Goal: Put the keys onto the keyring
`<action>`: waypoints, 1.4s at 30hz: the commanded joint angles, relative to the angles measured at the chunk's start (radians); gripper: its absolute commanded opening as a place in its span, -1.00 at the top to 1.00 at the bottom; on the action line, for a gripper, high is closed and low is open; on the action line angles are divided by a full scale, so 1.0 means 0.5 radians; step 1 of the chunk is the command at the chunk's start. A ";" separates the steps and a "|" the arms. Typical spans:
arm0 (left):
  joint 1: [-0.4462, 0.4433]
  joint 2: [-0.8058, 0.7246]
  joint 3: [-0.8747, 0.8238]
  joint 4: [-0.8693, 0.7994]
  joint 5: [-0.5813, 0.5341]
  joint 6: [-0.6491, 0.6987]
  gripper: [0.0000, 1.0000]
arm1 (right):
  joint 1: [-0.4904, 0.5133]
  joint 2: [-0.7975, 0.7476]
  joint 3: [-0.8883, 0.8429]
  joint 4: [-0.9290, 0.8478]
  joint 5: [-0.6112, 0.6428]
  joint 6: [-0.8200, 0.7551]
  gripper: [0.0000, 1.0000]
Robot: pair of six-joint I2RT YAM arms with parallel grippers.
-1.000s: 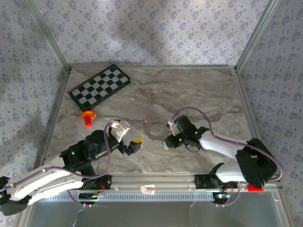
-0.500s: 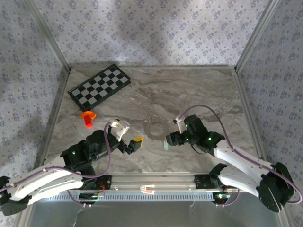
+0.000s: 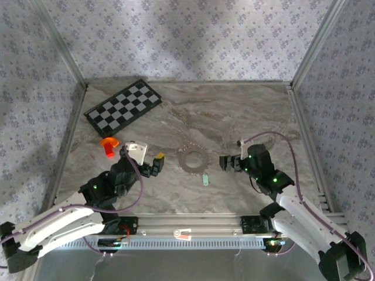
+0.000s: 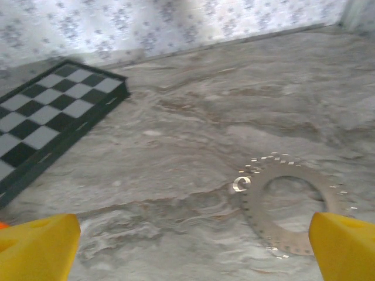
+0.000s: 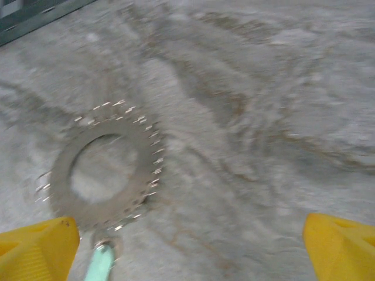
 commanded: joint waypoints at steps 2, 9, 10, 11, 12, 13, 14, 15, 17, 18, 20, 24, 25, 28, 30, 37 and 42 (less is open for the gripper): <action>0.118 -0.042 -0.059 0.038 -0.179 0.107 -1.00 | -0.225 -0.026 -0.010 -0.040 0.229 0.095 -0.99; 0.442 -0.103 -0.229 0.189 -0.257 0.148 -0.99 | -0.597 -0.046 -0.085 0.076 0.163 0.069 -0.99; 0.495 -0.106 -0.255 0.226 -0.257 0.164 -1.00 | -0.620 -0.062 -0.105 0.110 0.174 0.068 -0.99; 0.539 -0.101 -0.280 0.267 -0.259 0.183 -1.00 | -0.637 -0.086 -0.121 0.144 0.189 0.060 -0.99; 0.585 -0.098 -0.304 0.309 -0.263 0.200 -0.99 | -0.647 -0.122 -0.159 0.197 0.206 0.035 -0.99; 0.632 -0.093 -0.329 0.350 -0.265 0.213 -1.00 | -0.653 -0.170 -0.202 0.264 0.212 -0.007 -0.99; 0.667 -0.090 -0.347 0.385 -0.266 0.230 -1.00 | -0.659 -0.217 -0.248 0.344 0.224 -0.070 -0.99; 0.709 -0.084 -0.371 0.425 -0.266 0.251 -0.99 | -0.658 -0.276 -0.314 0.466 0.263 -0.150 -0.99; 0.779 -0.071 -0.416 0.517 -0.265 0.297 -0.99 | -0.660 -0.377 -0.383 0.572 0.278 -0.251 -0.99; 0.818 -0.054 -0.439 0.570 -0.266 0.320 -1.00 | -0.663 -0.413 -0.437 0.656 0.281 -0.342 -0.99; 0.902 -0.004 -0.483 0.675 -0.263 0.351 -1.00 | -0.666 -0.447 -0.531 0.773 0.278 -0.492 -0.99; 1.044 0.147 -0.553 0.901 -0.331 0.382 -1.00 | -0.691 -0.398 -0.632 0.843 0.309 -0.489 -0.99; 1.067 0.191 -0.589 0.993 -0.353 0.391 -1.00 | -0.701 -0.372 -0.662 0.894 0.312 -0.499 -0.99; 1.167 0.320 -0.619 1.104 -0.332 0.365 -1.00 | -0.728 -0.300 -0.722 1.004 0.368 -0.521 -0.99; 1.238 0.403 -0.631 1.146 -0.291 0.329 -1.00 | -0.739 -0.279 -0.714 1.017 0.413 -0.509 -0.99; 1.414 0.625 -0.676 1.371 -0.211 0.306 -0.99 | -0.775 -0.119 -0.723 1.215 0.460 -0.511 -0.99; 1.527 0.787 -0.648 1.536 -0.141 0.312 -1.00 | -0.787 0.090 -0.698 1.400 0.466 -0.533 -0.99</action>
